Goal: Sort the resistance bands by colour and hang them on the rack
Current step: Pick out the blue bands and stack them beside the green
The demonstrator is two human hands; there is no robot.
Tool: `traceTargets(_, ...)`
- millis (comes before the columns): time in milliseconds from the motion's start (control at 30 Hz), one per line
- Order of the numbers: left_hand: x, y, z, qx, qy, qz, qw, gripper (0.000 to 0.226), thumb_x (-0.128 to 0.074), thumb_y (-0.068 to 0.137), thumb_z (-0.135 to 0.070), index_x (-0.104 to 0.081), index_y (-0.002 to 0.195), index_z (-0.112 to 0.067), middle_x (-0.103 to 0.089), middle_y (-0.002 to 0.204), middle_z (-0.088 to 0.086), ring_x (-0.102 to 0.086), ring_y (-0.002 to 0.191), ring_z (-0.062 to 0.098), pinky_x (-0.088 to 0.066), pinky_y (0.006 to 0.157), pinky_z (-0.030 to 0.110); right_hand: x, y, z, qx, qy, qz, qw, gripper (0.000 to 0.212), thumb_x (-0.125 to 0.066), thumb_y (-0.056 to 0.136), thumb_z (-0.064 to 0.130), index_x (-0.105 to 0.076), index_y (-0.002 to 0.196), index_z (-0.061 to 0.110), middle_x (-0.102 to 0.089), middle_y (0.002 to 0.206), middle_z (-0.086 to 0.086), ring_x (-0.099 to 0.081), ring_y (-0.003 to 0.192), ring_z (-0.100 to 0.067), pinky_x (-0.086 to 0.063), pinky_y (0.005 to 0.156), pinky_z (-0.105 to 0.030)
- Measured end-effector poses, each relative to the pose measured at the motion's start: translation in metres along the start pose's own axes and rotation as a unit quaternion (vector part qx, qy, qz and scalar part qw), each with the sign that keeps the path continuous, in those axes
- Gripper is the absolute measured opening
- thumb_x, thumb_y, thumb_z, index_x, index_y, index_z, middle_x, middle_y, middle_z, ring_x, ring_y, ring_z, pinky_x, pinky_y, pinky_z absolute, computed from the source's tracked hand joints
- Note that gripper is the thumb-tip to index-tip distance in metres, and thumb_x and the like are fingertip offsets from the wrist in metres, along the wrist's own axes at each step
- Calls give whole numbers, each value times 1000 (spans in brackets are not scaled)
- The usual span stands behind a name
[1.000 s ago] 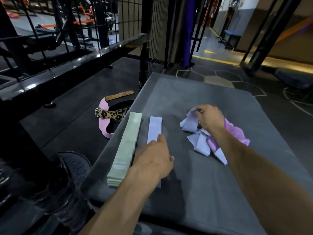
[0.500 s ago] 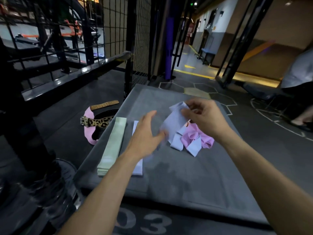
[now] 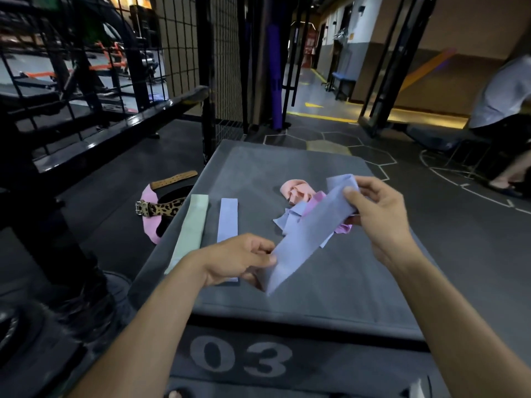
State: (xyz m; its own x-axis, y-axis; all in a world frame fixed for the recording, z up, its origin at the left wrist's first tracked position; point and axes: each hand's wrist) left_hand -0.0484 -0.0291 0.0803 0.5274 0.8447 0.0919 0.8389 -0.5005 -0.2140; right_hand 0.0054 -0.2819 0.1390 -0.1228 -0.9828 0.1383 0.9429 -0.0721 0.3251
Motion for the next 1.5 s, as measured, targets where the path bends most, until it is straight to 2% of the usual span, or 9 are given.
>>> traceTargets(300,19,-3,-11,-4,93,-176,980,4,-63,99,-16,-66,97,-15,-63,74,-6,-52,69,9,-42,62,24,8,-1,-42,-202,-104,96,969,13,-60,94,8,-67,104,13,-73,88,-7,-70,57,-19,-50,50,-26)
traceTargets(400,18,-2,-19,-68,121,-191,972,6,-67,97,-19,-73,95,-19,-68,79,-9,-56,69,2,-43,65,16,9,-5,-49,-251,-318,265,875,17,-65,91,14,-67,108,13,-72,89,-7,-68,67,-23,-47,55,-26)
traceTargets(467,13,-2,-26,-100,158,-153,970,7,-69,96,-18,-76,97,-18,-73,89,-10,-63,82,0,-47,73,13,4,-12,-46,-188,-438,337,812,24,-68,93,28,-68,116,19,-72,108,1,-65,85,-15,-48,71,-24)
traceTargets(600,7,0,-34,-112,218,-90,965,11,-72,94,-22,-77,104,-20,-76,103,-6,-68,105,10,-53,96,38,-18,-32,-21,-106,-121,394,905,23,-60,101,27,-69,121,22,-72,119,2,-65,107,-7,-46,101,-24)
traceTargets(700,6,1,-38,-130,191,-123,965,17,-78,89,-23,-73,105,-21,-76,98,-1,-69,96,12,-55,84,40,-30,-31,-22,-76,-51,390,916,22,-65,98,26,-70,117,16,-73,116,-7,-66,115,-19,-47,109,-36)
traceTargets(900,10,-2,-39,-123,89,-201,968,44,-83,82,-16,-63,120,-23,-75,89,-1,-61,76,11,-53,68,26,-33,-26,-24,-67,-34,315,946,11,-73,91,17,-75,95,6,-71,98,-26,-63,83,-25,-53,85,-44)
traceTargets(1167,12,-10,-49,-225,21,-298,927,29,-74,88,-3,-67,114,-14,-77,91,5,-70,81,14,-54,72,22,-38,-33,-14,-99,6,307,947,18,-77,89,25,-70,89,8,-66,85,-10,-57,79,-23,-50,78,-43)
traceTargets(1300,8,-10,-54,-260,49,-296,918,28,-76,87,-6,-67,112,-17,-77,91,5,-71,82,16,-54,79,23,-49,-38,1,-34,39,277,959,25,-70,90,43,-72,104,22,-66,83,-20,-60,77,-23,-52,73,-43)
traceTargets(1500,6,-10,-56,-277,-9,-279,919,28,-72,92,-22,-66,118,-12,-74,109,12,-70,103,30,-57,93,40,-58,-36,19,111,21,168,979,4,-67,96,14,-70,94,12,-62,74,-2,-54,60,-7,-46,55,-23)
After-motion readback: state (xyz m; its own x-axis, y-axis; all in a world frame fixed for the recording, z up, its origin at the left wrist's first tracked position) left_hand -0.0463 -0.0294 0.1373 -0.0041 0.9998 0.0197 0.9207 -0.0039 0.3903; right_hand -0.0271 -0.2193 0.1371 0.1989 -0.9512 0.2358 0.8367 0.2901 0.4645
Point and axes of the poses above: each hand's wrist, its own y-axis towards the middle knuckle, its own x-axis out of the back of the hand, z = x × y
